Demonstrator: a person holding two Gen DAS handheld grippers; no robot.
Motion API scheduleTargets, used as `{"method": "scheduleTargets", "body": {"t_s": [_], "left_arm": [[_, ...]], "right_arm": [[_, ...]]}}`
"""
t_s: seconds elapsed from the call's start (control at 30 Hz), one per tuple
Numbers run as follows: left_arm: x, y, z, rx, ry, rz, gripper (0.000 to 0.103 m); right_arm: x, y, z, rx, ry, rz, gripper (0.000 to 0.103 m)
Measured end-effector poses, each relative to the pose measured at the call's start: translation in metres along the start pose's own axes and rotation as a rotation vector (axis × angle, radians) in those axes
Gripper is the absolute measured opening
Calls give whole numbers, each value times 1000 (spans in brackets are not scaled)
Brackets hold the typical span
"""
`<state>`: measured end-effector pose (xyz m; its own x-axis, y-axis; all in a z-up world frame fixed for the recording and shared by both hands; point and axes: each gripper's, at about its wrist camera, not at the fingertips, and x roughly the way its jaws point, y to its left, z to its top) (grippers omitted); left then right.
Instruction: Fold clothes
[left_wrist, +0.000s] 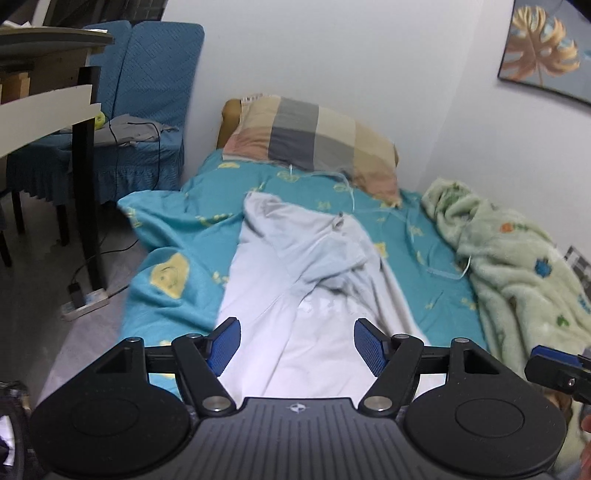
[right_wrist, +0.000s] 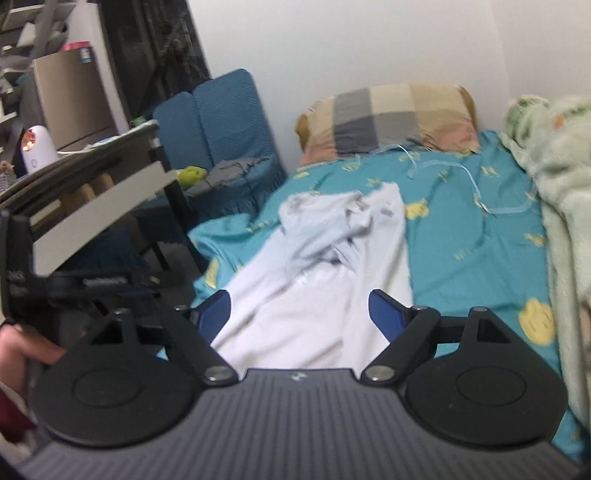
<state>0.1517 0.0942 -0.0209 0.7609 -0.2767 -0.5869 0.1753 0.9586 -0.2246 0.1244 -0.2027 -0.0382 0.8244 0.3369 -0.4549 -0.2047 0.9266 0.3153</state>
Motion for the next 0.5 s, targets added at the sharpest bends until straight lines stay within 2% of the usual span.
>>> {"method": "scheduleTargets", "body": {"t_s": [0.07,0.13,0.27,0.43,0.5], "left_arm": [[-5,7,1,9,54,-18,70],[-6,14,0,47,143,-42,70],[-6,34,-16,209,319,-38,70],[1,88,-51,182,515,-29,70],[2,111,-62,108,556,-65,70]], "right_arm": [[1,-4,-3,7,-1,1,83],[4,-8,-5,13,-1,-1,83],[17,-16,-10,71,41,13,83],[30,-25,-15,129,102,33,83],[34,-28,-17,141,114,33,83]]}}
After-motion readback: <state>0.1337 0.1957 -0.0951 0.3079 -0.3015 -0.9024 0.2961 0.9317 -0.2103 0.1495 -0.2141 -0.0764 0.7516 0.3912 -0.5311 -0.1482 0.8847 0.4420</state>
